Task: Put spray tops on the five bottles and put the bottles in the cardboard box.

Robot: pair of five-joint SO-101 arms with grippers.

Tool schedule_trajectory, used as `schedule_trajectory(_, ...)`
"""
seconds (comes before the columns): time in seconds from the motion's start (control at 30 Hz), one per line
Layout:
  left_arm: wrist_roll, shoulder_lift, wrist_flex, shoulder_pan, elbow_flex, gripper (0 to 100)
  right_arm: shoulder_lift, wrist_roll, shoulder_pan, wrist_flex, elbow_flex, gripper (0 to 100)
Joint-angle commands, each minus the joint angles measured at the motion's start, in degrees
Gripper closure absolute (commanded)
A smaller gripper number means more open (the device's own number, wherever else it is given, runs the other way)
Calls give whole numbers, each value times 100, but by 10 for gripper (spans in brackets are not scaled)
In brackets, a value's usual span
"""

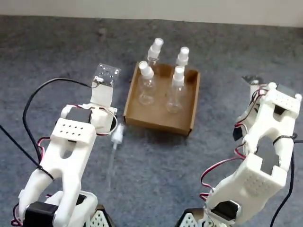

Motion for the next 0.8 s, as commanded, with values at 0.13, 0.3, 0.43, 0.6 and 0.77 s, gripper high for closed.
schedule_trajectory(0.13, -202, -119, 334, -233, -1007, 995, -2466, -255, -848, 866, -479, 961)
schedule_trajectory(0.3, -598, 453, 352, -198, -1015, 896, -3336, -264, -1288, 1648, -470, 962)
schedule_trajectory(0.43, -826, 1007, 325, 198, -1015, 867, -3477, -255, -1262, 1789, -470, 962)
schedule_trajectory(0.6, -809, 1138, 264, 778, -1007, 866, -3477, -246, -1024, 1798, -462, 962)
schedule_trajectory(0.77, -809, 1165, -563, 884, -435, 865, -3477, 18, -725, 1798, -374, 962)
